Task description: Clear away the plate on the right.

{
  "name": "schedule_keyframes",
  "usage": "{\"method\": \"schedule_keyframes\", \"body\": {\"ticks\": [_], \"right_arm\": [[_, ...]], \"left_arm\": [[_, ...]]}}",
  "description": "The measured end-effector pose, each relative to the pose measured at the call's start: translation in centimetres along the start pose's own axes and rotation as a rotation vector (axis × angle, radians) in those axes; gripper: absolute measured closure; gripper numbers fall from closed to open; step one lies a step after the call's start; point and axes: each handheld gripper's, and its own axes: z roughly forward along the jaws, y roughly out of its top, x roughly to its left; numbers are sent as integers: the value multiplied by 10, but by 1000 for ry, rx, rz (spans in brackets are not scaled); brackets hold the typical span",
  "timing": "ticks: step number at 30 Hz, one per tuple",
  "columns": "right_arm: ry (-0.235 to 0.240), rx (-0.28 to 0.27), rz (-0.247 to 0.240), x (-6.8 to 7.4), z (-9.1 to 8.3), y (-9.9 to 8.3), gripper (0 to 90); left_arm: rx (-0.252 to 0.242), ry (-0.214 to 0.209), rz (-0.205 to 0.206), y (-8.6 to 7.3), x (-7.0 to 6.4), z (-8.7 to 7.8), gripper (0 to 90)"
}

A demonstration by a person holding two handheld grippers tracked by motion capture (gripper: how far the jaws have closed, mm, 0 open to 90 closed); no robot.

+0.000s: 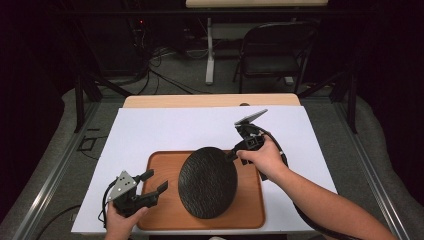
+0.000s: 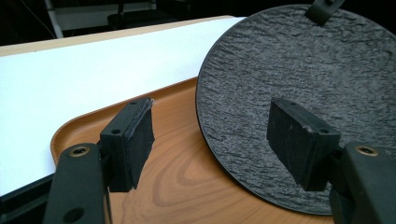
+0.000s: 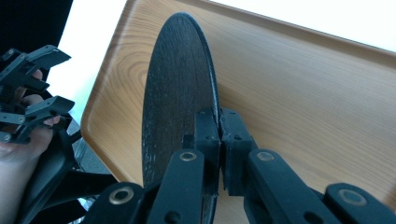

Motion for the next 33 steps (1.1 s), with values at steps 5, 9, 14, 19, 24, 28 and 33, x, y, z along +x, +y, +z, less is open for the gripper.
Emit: {"method": "schedule_keyframes", "body": {"ticks": [5, 9, 14, 19, 24, 28, 33], "right_arm": [[-3, -5, 12, -6, 3, -4, 864], [-13, 10, 38, -17, 7, -10, 852], [-12, 11, 53, -26, 11, -15, 846], [-9, 11, 58, -27, 10, -16, 845], [-35, -7, 45, -26, 12, -19, 834], [-50, 15, 65, -31, 14, -23, 821], [-46, 9, 81, -39, 19, -26, 811]], "left_arm": [[4, -4, 4, 0, -1, 0, 321], [4, -8, 7, 0, -1, 0, 321], [1, -12, 0, 0, -1, 1, 321], [3, -16, 3, 0, -1, 3, 321], [1, -22, 5, 1, -2, 3, 321], [2, -25, 6, 1, -2, 4, 321], [5, -20, 8, 1, -2, 3, 321]]}}
